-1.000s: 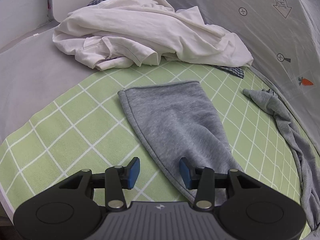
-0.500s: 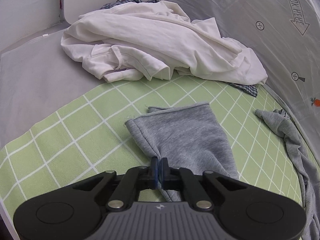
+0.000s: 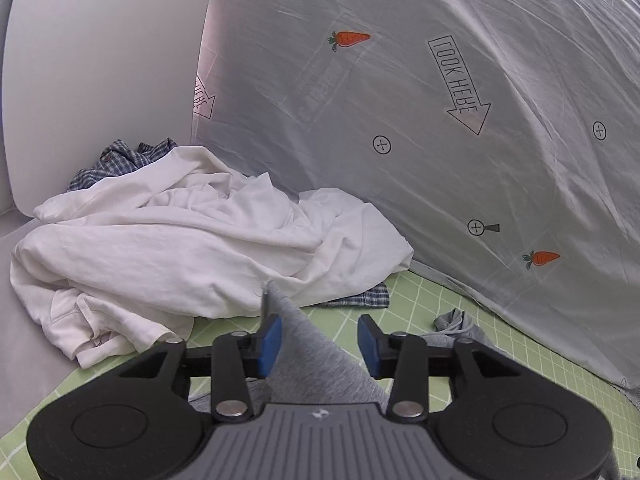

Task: Fold clothes

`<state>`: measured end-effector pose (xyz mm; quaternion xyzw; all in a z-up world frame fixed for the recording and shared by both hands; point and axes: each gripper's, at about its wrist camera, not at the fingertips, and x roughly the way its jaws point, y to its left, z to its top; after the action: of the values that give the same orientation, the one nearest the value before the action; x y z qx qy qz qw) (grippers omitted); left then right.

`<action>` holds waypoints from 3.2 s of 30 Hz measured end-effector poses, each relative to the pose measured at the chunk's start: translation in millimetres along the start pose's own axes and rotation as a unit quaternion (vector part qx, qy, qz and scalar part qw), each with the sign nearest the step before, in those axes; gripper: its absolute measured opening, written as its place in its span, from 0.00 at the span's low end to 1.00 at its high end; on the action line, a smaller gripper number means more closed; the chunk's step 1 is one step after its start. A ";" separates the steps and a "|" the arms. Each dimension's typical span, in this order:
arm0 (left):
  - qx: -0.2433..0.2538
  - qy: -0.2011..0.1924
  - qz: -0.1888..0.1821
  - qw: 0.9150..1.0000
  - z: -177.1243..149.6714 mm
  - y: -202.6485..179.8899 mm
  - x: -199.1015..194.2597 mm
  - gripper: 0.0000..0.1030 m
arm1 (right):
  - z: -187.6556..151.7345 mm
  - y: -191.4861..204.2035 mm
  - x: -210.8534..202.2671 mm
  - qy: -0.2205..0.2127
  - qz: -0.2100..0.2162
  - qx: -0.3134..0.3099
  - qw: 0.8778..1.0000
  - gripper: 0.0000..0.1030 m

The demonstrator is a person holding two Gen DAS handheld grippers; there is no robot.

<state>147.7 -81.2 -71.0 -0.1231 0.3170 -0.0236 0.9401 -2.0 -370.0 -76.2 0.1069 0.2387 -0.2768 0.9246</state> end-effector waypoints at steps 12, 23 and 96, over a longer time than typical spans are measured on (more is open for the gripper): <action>0.015 0.138 0.107 0.984 -83.1 56.9 21.4 0.64 | -84.7 -39.5 -8.6 0.125 -0.044 -0.049 0.990 0.58; 0.061 0.116 0.116 0.985 -82.7 35.3 28.7 0.02 | -73.6 -56.4 41.8 0.141 -0.024 -0.074 0.987 0.00; 0.183 0.148 0.095 0.967 -236.3 -184.0 -147.4 0.74 | 35.3 -430.0 -18.5 -0.071 -0.153 0.012 0.986 0.18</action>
<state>-105.9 -292.5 -120.3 0.0870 0.4527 -0.0096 0.8873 -244.1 -727.5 -64.7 0.0603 0.1824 -0.4252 0.8845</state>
